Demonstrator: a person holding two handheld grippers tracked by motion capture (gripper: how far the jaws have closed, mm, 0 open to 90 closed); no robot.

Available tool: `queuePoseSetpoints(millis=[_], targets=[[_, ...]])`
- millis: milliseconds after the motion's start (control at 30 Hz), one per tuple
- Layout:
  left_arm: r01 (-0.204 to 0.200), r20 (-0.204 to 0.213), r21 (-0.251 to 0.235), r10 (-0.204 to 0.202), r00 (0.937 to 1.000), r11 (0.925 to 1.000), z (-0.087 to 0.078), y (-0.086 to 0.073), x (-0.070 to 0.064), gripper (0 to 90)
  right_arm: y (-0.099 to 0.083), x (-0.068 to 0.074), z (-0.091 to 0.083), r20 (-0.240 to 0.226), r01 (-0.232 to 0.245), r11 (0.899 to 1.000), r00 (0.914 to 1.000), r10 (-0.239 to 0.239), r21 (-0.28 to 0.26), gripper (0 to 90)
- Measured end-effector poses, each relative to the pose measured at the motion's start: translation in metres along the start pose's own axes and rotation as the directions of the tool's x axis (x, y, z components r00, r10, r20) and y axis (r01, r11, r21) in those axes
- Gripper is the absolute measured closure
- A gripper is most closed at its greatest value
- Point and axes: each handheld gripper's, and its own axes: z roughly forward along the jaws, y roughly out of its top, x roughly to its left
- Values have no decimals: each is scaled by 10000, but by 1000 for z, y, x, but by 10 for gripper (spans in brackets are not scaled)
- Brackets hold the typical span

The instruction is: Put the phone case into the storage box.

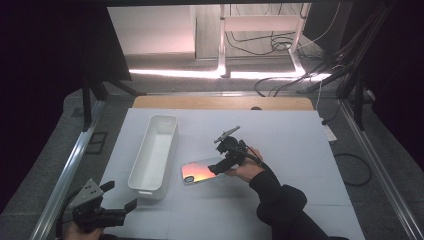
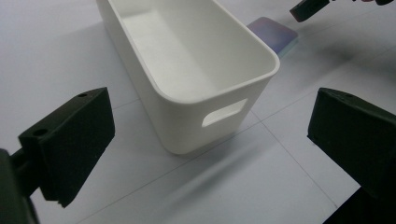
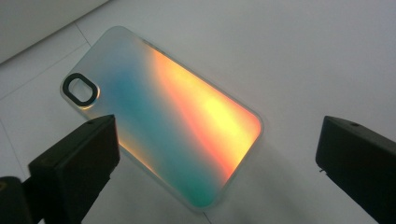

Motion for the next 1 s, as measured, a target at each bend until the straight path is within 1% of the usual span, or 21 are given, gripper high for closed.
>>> queuePoseSetpoints(millis=[67, 100, 267, 333, 367, 433, 567, 600, 733, 900, 1000], targets=[[0, 4, 1, 0, 10000, 10000, 0, 0, 0, 14, 2, 1, 2, 102, 3, 10000, 9999, -3, 38, 72], [4, 2, 1, -4, 10000, 10000, 0, 0, 0, 14, 4, 1, 3, 110, 55, 10000, 9999, -55, 37, 125], [12, 10, -1, -12, 10000, 10000, 0, 0, 0, 14, 8, 0, 4, -50, 27, 10000, 10000, -27, -38, 324], [19, 12, -1, -19, 10000, 10000, 0, 0, 0, 14, 10, 0, 5, -175, -5, 10000, 9998, 5, -2, 432], [17, 13, -3, -17, 10000, 10000, 0, 0, 0, 14, 11, -1, 6, -199, 19, 10000, 9998, -18, 74, 518], [16, 15, -8, -16, 10000, 10000, 0, 0, 0, 14, 12, -2, 7, -260, 78, 9999, 9996, -75, 138, 615], [14, 14, -9, -14, 10000, 10000, 0, 0, 0, 15, 14, -4, 8, -379, 238, 9994, 9990, -228, 245, 854], [17, 13, -7, -17, 10000, 10000, 0, 0, 0, 15, 15, -4, 9, -409, 256, 9993, 9989, -245, 256, 894], [8, 5, 3, -8, 10000, 10000, 0, 0, 0, 15, 16, -6, 12, -302, 249, 9992, 9993, -240, 318, 895], [8, 3, 10, -8, 10000, 10000, 0, 0, 0, 16, 19, -10, 23, -107, 209, 9991, 9997, -206, 360, 895], [8, 0, 11, -8, 10000, 10000, 0, 0, 0, 15, 21, -13, 28, 40, 142, 9995, 9999, -143, 285, 895]])
